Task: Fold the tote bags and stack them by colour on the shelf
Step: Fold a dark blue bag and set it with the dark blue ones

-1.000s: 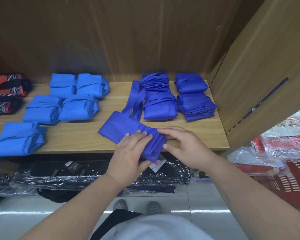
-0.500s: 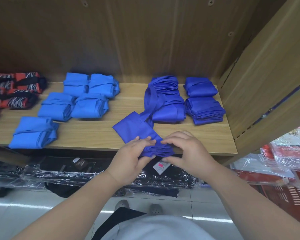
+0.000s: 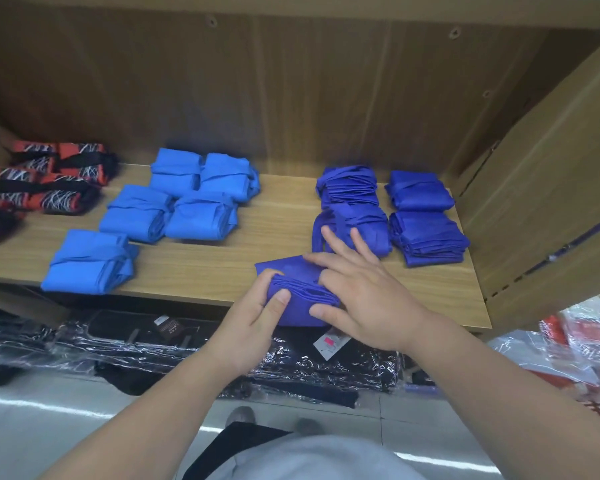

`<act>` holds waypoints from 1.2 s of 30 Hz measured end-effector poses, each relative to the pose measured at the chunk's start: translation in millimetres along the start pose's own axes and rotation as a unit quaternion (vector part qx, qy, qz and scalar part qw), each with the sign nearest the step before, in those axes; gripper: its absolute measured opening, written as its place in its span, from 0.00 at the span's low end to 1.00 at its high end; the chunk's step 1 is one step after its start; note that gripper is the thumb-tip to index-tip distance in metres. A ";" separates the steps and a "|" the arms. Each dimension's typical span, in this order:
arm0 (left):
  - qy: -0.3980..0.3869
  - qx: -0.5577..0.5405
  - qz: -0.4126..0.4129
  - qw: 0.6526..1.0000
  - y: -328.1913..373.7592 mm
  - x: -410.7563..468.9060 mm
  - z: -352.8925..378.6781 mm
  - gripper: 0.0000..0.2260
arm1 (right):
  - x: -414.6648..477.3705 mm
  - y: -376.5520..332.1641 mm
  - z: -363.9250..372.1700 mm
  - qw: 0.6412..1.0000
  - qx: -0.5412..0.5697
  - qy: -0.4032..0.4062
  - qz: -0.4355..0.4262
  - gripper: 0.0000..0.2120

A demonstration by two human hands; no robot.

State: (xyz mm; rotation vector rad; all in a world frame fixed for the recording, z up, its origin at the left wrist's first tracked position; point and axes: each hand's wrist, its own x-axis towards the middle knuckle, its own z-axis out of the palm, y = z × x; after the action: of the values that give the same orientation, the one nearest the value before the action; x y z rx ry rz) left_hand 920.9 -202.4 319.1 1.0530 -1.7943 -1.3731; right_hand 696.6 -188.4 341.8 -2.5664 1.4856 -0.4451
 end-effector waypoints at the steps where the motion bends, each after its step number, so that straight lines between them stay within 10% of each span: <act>1: 0.003 0.000 -0.002 1.000 0.3 0.9 -1.5 0.14 | 4.1 -0.3 0.6 1.000 0.009 -0.009 0.004 0.24; 13: 0.136 -0.017 -0.039 0.990 -5.5 11.5 -9.4 0.04 | 30.6 -12.4 19.8 0.975 0.140 0.006 0.173 0.31; 23: 0.181 0.230 0.037 0.956 -16.7 24.4 -18.2 0.12 | 52.5 -6.4 21.2 0.987 0.057 -0.026 0.147 0.31; 36: 0.173 0.262 -0.043 0.949 -32.1 44.0 -23.4 0.14 | 75.9 -6.3 28.3 0.986 -0.034 -0.051 0.156 0.23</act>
State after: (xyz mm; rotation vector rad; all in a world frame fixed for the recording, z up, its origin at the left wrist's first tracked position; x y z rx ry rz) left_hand 926.8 -256.1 294.7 1.5528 -1.8956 -0.6965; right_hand 746.5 -251.6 330.5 -2.3022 1.8496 -0.2230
